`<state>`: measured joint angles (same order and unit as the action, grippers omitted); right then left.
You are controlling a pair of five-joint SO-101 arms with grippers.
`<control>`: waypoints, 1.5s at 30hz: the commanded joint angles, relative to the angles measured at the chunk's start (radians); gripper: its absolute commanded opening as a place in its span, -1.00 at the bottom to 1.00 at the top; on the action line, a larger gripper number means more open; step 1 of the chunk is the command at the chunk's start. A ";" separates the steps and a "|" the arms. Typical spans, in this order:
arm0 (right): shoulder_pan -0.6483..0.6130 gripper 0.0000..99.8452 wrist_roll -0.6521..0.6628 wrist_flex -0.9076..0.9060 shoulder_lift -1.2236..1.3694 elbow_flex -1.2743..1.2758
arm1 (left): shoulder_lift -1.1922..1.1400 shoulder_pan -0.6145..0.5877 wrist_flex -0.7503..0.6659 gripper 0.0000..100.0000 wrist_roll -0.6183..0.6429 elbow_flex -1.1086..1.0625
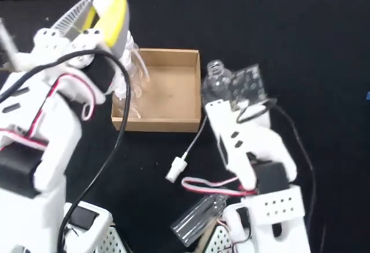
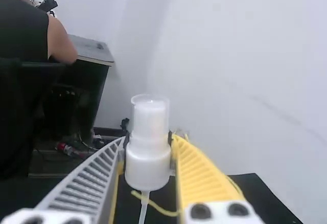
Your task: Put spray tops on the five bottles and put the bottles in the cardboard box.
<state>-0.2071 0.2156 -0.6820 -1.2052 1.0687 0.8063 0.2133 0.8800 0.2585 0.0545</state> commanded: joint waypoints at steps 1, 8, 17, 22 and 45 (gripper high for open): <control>-0.064 -0.98 -0.009 0.086 -0.116 0.079 | 0.025 0.016 -0.109 -0.94 0.008 -0.056; -0.084 -0.98 -0.084 0.098 -0.211 0.193 | 0.087 0.174 -0.118 -0.94 0.008 -0.134; -0.086 -0.98 -0.170 0.100 -0.240 0.229 | 0.115 0.285 -0.341 -0.94 -0.029 -0.323; -0.115 -0.98 -0.169 0.101 -0.242 0.255 | 0.115 0.289 -0.534 -0.94 -0.026 -0.443; -0.120 -0.98 -0.176 0.101 -0.243 0.251 | 0.095 0.283 -0.592 -0.94 -0.055 -0.496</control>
<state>-0.3099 0.0437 -0.6130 -1.4170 1.3341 0.8999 0.4971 0.3061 0.2371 -0.4534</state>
